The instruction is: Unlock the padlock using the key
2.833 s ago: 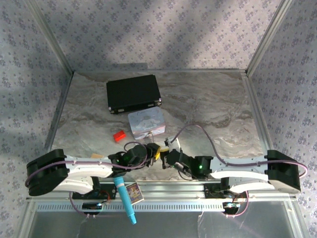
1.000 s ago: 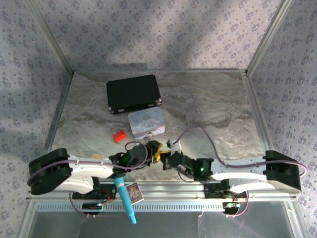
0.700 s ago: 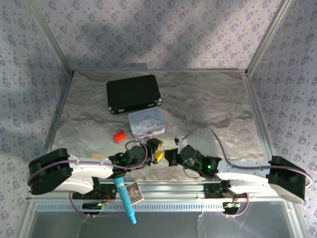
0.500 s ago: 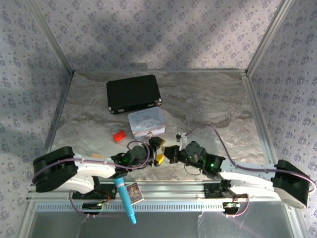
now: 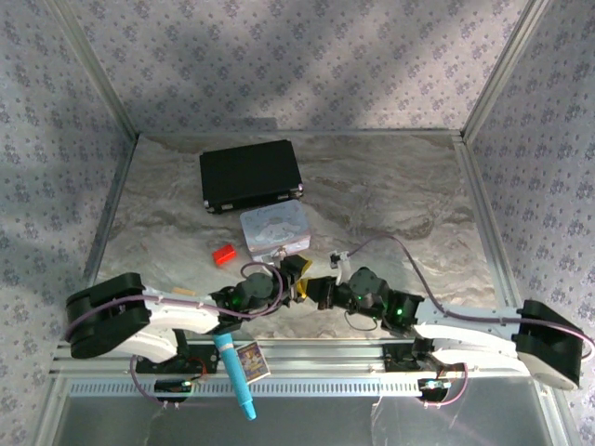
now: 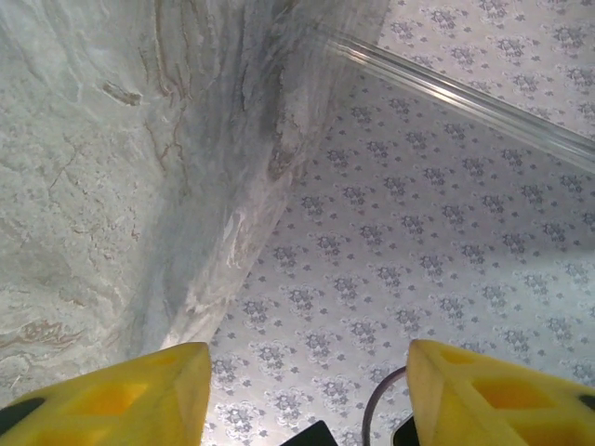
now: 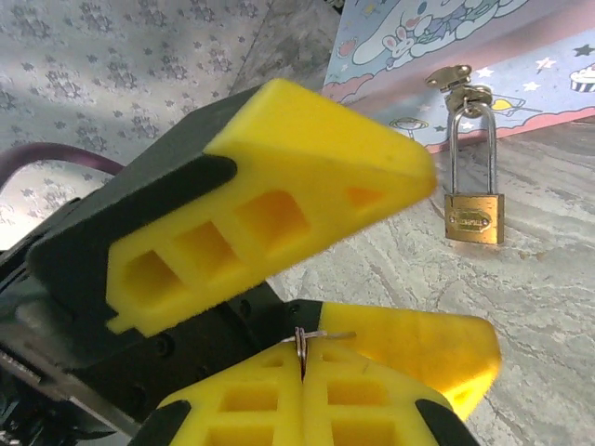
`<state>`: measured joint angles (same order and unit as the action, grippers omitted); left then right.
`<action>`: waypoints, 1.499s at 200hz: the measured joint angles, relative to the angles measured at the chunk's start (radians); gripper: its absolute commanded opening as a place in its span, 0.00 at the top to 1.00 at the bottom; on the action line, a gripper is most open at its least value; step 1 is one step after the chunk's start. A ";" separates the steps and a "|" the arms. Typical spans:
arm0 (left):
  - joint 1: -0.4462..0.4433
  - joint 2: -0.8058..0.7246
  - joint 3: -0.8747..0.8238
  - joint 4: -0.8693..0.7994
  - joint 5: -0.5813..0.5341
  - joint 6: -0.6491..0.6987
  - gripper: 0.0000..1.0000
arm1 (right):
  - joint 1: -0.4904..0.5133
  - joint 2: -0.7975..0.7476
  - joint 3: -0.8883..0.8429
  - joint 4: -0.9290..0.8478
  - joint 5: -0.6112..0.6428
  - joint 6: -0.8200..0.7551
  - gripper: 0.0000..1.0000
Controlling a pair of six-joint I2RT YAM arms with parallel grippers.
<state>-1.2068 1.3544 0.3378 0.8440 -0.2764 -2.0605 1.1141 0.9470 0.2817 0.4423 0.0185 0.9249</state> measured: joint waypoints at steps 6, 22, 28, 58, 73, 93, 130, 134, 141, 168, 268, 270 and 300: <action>0.000 0.000 0.000 0.001 0.000 -0.001 0.51 | -0.002 -0.012 0.000 -0.006 0.000 0.003 1.00; 0.000 0.004 0.000 0.014 -0.001 0.002 0.57 | -0.018 -0.037 0.000 -0.015 -0.008 0.004 1.00; 0.000 0.006 -0.001 0.021 -0.002 0.002 0.61 | -0.027 -0.043 -0.001 -0.018 -0.010 0.005 1.00; 0.000 0.010 -0.001 0.026 -0.012 0.007 0.74 | -0.050 -0.060 -0.001 -0.043 -0.020 0.007 1.00; 0.000 0.006 -0.001 0.009 -0.017 0.008 0.80 | -0.052 -0.068 -0.002 -0.062 -0.026 0.007 1.00; 0.000 -0.020 -0.002 -0.030 -0.027 0.010 0.85 | -0.053 -0.080 -0.008 -0.073 -0.034 0.007 1.00; 0.000 -0.093 -0.003 -0.105 -0.043 0.028 1.00 | -0.061 -0.091 -0.012 -0.076 -0.047 0.007 1.00; 0.000 -0.101 -0.003 -0.116 -0.043 0.031 1.00 | -0.061 -0.091 -0.012 -0.075 -0.050 0.007 1.00; 0.000 -0.113 -0.003 -0.132 -0.045 0.038 1.00 | -0.061 -0.089 -0.012 -0.074 -0.058 0.006 1.00; -0.001 -0.138 -0.003 -0.175 -0.042 0.069 1.00 | -0.063 -0.088 -0.012 -0.072 -0.072 0.000 0.56; 0.233 -0.443 0.152 -0.529 0.205 0.827 1.00 | -0.414 -0.088 0.018 -0.037 -0.480 -0.046 0.13; 0.235 -0.449 0.159 -0.536 0.214 0.844 1.00 | -0.416 -0.083 0.019 -0.026 -0.491 -0.042 0.14; 0.238 -0.521 0.196 -0.584 0.342 1.046 1.00 | -0.393 -0.008 0.068 0.142 -0.606 -0.011 0.30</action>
<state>-0.9684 0.8337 0.5343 0.2604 0.0658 -1.0145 0.7208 0.9394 0.3492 0.5846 -0.5873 0.9138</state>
